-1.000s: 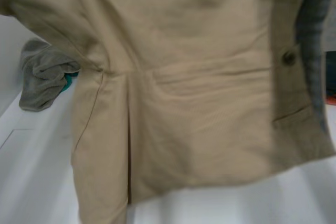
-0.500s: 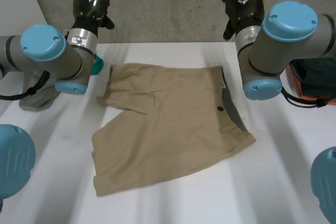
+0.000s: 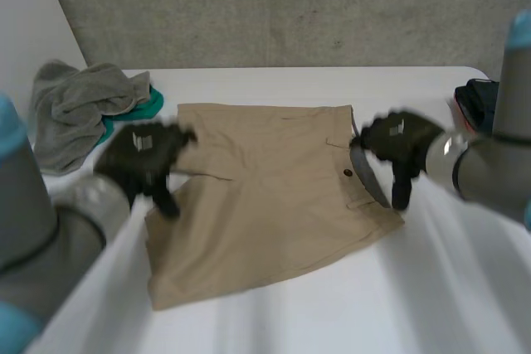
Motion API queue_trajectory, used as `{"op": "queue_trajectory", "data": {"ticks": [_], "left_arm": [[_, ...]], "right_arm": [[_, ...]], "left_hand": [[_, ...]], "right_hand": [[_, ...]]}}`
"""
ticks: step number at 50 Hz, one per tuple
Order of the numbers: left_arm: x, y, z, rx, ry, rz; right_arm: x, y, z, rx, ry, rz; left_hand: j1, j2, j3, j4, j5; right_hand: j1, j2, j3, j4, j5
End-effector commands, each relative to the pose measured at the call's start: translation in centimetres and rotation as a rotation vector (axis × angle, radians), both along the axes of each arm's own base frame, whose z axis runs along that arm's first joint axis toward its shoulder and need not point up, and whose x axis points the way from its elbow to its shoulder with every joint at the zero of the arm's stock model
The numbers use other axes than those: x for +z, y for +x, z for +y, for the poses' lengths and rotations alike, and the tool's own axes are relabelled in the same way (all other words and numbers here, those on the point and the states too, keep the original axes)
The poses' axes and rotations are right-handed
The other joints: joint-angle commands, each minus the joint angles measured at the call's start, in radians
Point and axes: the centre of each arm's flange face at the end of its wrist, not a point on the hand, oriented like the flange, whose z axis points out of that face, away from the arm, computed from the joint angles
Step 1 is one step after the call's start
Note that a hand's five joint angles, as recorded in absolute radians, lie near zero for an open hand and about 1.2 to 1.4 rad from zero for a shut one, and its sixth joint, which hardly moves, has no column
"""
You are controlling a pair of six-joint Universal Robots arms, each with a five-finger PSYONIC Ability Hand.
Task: Fold the laundry.
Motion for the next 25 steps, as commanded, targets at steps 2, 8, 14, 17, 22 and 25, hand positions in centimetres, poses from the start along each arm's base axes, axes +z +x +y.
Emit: {"op": "queue_trajectory", "data": {"ticks": [2,8,14,17,22,25], "left_arm": [[-6.3,1.7,4.1,-0.017,0.161,-0.085],[-7.9,1.8,3.7,-0.006,0.111,-0.056],[-8.7,1.7,3.6,-0.011,0.126,-0.065],[-9.1,1.5,4.0,-0.021,0.138,-0.072],[-9.4,1.4,4.6,-0.038,0.150,-0.081],[-9.2,1.2,5.2,-0.054,0.151,-0.086]], "right_arm": [[-6.8,-2.0,1.4,0.048,0.031,-0.017],[-8.9,-2.1,1.7,0.068,-0.040,-0.046],[-9.8,-1.9,0.5,0.056,-0.106,-0.080],[-10.1,-1.8,0.2,0.057,-0.111,-0.082],[-10.3,-1.8,0.3,0.055,-0.106,-0.081],[-10.3,-2.0,0.4,0.047,-0.104,-0.077]], "left_hand": [[0.121,0.124,0.125,0.121,0.118],[0.253,0.256,0.257,0.253,0.250],[0.303,0.306,0.307,0.303,0.300],[0.294,0.298,0.298,0.294,0.291],[0.271,0.274,0.275,0.271,0.268],[0.221,0.224,0.225,0.221,0.218]], "right_hand": [[0.104,0.115,0.113,0.113,0.105],[0.171,0.182,0.181,0.180,0.172],[0.620,0.631,0.629,0.629,0.621],[1.056,1.067,1.066,1.065,1.057],[1.166,1.177,1.175,1.175,1.167],[1.166,1.177,1.175,1.175,1.167]]}}
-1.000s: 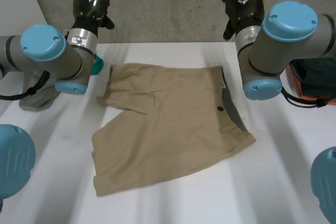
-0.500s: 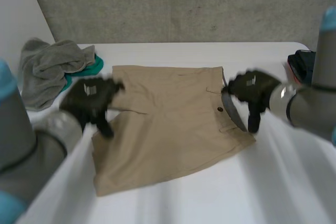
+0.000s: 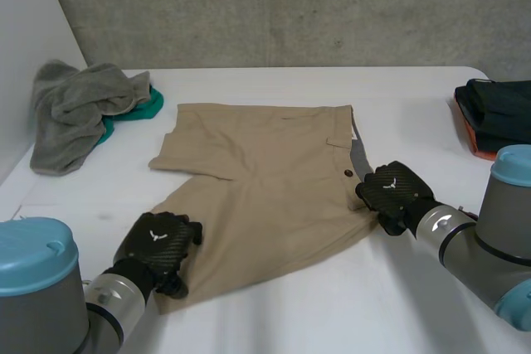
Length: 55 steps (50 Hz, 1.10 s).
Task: Fold the laundry.
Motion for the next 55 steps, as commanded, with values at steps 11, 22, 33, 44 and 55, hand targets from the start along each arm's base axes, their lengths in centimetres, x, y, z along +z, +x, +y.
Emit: {"op": "queue_trajectory", "data": {"ticks": [11,22,33,44,55], "left_arm": [[1.4,0.5,2.8,-0.032,0.027,-0.009],[-0.9,0.2,2.1,-0.031,0.060,-0.044],[-1.3,-0.8,-0.6,-0.007,-0.055,0.012],[3.5,1.4,5.6,-0.146,-0.030,-0.157],[5.7,0.7,8.3,-0.315,0.079,-0.159]], "right_arm": [[-0.4,-0.7,1.4,-0.018,0.042,0.011],[-0.4,-0.7,1.4,-0.020,0.040,0.013],[-0.1,-0.9,1.8,-0.033,0.047,0.028],[5.7,-4.5,10.3,0.047,0.343,0.305],[8.5,-6.6,9.5,-0.032,0.241,0.299]], "left_hand": [[0.018,0.021,0.021,0.017,0.018],[0.024,0.027,0.026,0.023,0.024],[0.863,0.866,0.866,0.862,0.863],[0.863,0.866,0.866,0.862,0.863],[0.863,0.866,0.866,0.862,0.863]], "right_hand": [[0.352,0.223,0.216,0.204,0.222],[0.352,0.223,0.216,0.204,0.222],[0.352,0.223,0.216,0.204,0.222],[0.352,0.223,0.216,0.204,0.222],[0.352,0.223,0.216,0.204,0.222]]}}
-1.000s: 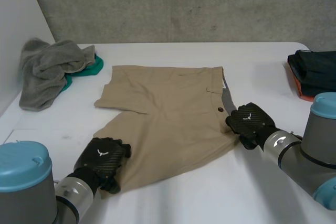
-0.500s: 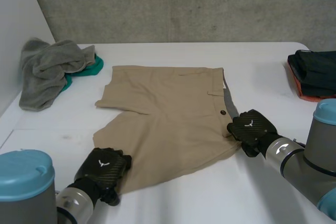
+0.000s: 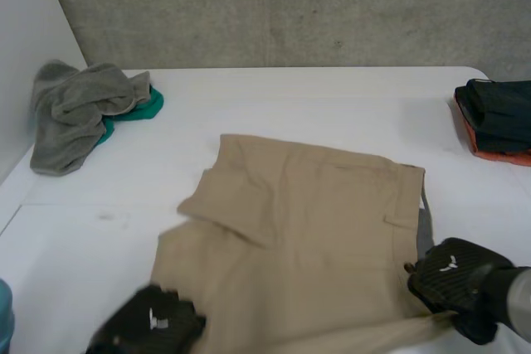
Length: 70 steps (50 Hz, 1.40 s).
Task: Fold the laundry.
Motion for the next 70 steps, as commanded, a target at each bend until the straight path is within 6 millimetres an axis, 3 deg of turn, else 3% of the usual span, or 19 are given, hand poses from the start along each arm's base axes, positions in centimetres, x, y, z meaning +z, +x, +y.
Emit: {"op": "queue_trajectory", "data": {"ticks": [1,8,14,18,24,25,26,27,28,29,31,35,41,48,54,57,59,62,70], "left_arm": [[1.5,-2.0,-2.5,-0.025,-0.114,0.118],[2.4,-6.9,-12.5,0.026,-0.486,0.330],[1.8,-10.7,-21.0,0.046,-0.704,0.393],[1.0,-12.2,-25.1,0.060,-0.760,0.391],[-1.8,-14.7,-28.9,0.058,-0.788,0.412],[-2.4,-15.2,-29.6,0.056,-0.793,0.420],[-2.6,-15.6,-29.7,0.049,-0.798,0.421],[-2.9,-15.8,-29.8,0.046,-0.800,0.422],[-3.0,-15.9,-29.9,0.047,-0.800,0.424],[-2.9,-16.1,-29.9,0.043,-0.804,0.432],[-3.0,-16.3,-29.6,0.039,-0.796,0.436],[-1.0,-16.8,-27.9,0.021,-0.793,0.464],[2.6,-15.0,-24.6,0.026,-0.762,0.500],[3.6,-13.0,-21.4,0.044,-0.684,0.542],[2.4,-12.2,-19.9,0.054,-0.616,0.549],[2.0,-12.2,-19.7,0.056,-0.606,0.542],[1.9,-12.1,-19.6,0.061,-0.603,0.539],[1.9,-12.1,-18.8,0.052,-0.589,0.535],[5.7,-11.4,-16.7,0.032,-0.651,0.598]], "right_arm": [[0.6,-0.1,-2.9,-0.099,-0.119,-0.112],[-2.5,1.9,-8.5,-0.210,-0.180,-0.238],[-1.9,3.2,-14.4,-0.308,-0.474,-0.275],[-2.8,4.4,-17.0,-0.315,-0.558,-0.286],[-5.3,6.3,-20.9,-0.312,-0.625,-0.318],[-5.5,6.5,-21.4,-0.311,-0.639,-0.324],[-5.6,6.7,-21.8,-0.315,-0.655,-0.322],[-5.7,6.9,-22.1,-0.317,-0.666,-0.321],[-5.5,7.3,-22.6,-0.327,-0.691,-0.322],[-5.3,7.3,-22.7,-0.335,-0.701,-0.322],[-4.9,7.4,-22.6,-0.353,-0.709,-0.327],[-4.3,6.8,-21.7,-0.393,-0.706,-0.319],[-1.8,5.3,-16.1,-0.392,-0.569,-0.334],[-5.9,4.1,-10.6,-0.407,-0.209,-0.330],[-6.8,3.0,-11.7,-0.443,-0.230,-0.390],[-8.3,2.9,-12.9,-0.454,-0.252,-0.392],[-9.0,2.6,-13.6,-0.467,-0.266,-0.383],[-8.7,1.9,-14.0,-0.488,-0.301,-0.359],[-3.5,-1.1,-13.9,-0.446,-0.565,-0.197]], "left_hand": [[0.255,0.201,0.207,0.200,0.220],[0.255,0.201,0.207,0.200,0.220],[0.255,0.201,0.207,0.200,0.220],[0.255,0.201,0.207,0.200,0.220],[0.255,0.201,0.207,0.200,0.220],[0.255,0.201,0.207,0.200,0.220],[-0.082,-0.136,-0.129,-0.137,-0.116],[-0.672,-0.726,-0.720,-0.727,-0.707],[-0.967,-1.021,-1.014,-1.022,-1.001],[-0.709,-0.762,-0.756,-0.763,-0.743],[-0.967,-1.021,-1.014,-1.022,-1.001],[-0.967,-1.021,-1.014,-1.022,-1.001],[-0.967,-1.021,-1.014,-1.022,-1.001],[-0.967,-1.021,-1.014,-1.022,-1.001],[-0.967,-1.021,-1.014,-1.022,-1.001],[-0.967,-1.021,-1.014,-1.022,-1.001],[-0.967,-1.021,-1.014,-1.022,-1.001],[-0.967,-1.021,-1.014,-1.022,-1.001],[-0.967,-1.021,-1.014,-1.022,-1.001]], "right_hand": [[0.342,0.223,0.206,0.200,0.218],[0.342,0.223,0.206,0.200,0.218],[0.342,0.223,0.206,0.200,0.218],[0.342,0.223,0.206,0.200,0.218],[0.342,0.223,0.206,0.200,0.218],[0.142,0.024,0.007,0.000,0.019],[-0.363,-0.481,-0.498,-0.505,-0.486],[-0.880,-0.999,-1.015,-1.022,-1.003],[-0.880,-0.999,-1.015,-1.022,-1.003],[-0.880,-0.999,-1.015,-1.022,-1.003],[-0.880,-0.999,-1.015,-1.022,-1.003],[-0.880,-0.999,-1.015,-1.022,-1.003],[-0.880,-0.999,-1.015,-1.022,-1.003],[-0.880,-0.999,-1.015,-1.022,-1.003],[-0.776,-0.895,-0.912,-0.918,-0.900],[-0.390,-0.509,-0.525,-0.532,-0.513],[0.337,0.219,0.202,0.195,0.214],[0.342,0.223,0.206,0.200,0.218],[0.342,0.223,0.206,0.200,0.218]]}}
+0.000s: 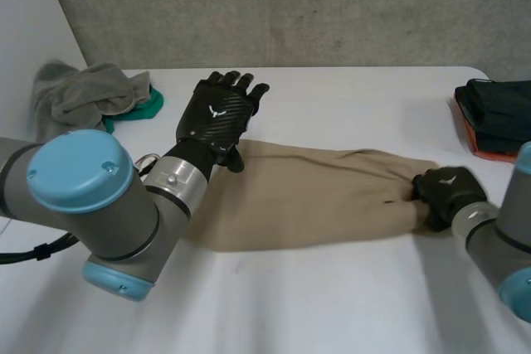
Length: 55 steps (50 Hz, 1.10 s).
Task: Fold the laundry.
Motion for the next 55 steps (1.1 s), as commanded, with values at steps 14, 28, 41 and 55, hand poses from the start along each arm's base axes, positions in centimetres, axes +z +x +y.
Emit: {"op": "queue_trajectory", "data": {"ticks": [14,28,41,55], "left_arm": [[5.6,1.6,2.5,-0.011,-0.069,0.130],[4.4,2.5,2.0,0.012,-0.029,0.123],[6.9,-0.1,-0.5,-0.023,-0.056,0.247],[-5.4,-5.5,-0.3,0.013,0.501,-0.072]], "right_arm": [[5.4,11.3,5.4,0.557,-0.473,0.233],[0.2,17.5,11.2,0.961,-0.410,0.215],[11.2,11.3,5.8,0.468,-0.200,-0.510],[3.4,7.7,-0.3,0.178,0.156,-0.428]], "left_hand": [[-0.016,-0.035,-0.037,-0.029,-0.048],[-0.016,-0.035,-0.037,-0.029,-0.048],[-0.016,-0.035,-0.037,-0.029,-0.048],[-0.006,-0.025,-0.027,-0.019,-0.038]], "right_hand": [[0.610,0.341,0.238,0.202,0.271],[-0.612,-0.880,-0.984,-1.020,-0.951],[-0.612,-0.880,-0.984,-1.020,-0.951],[-0.612,-0.880,-0.984,-1.020,-0.951]]}}
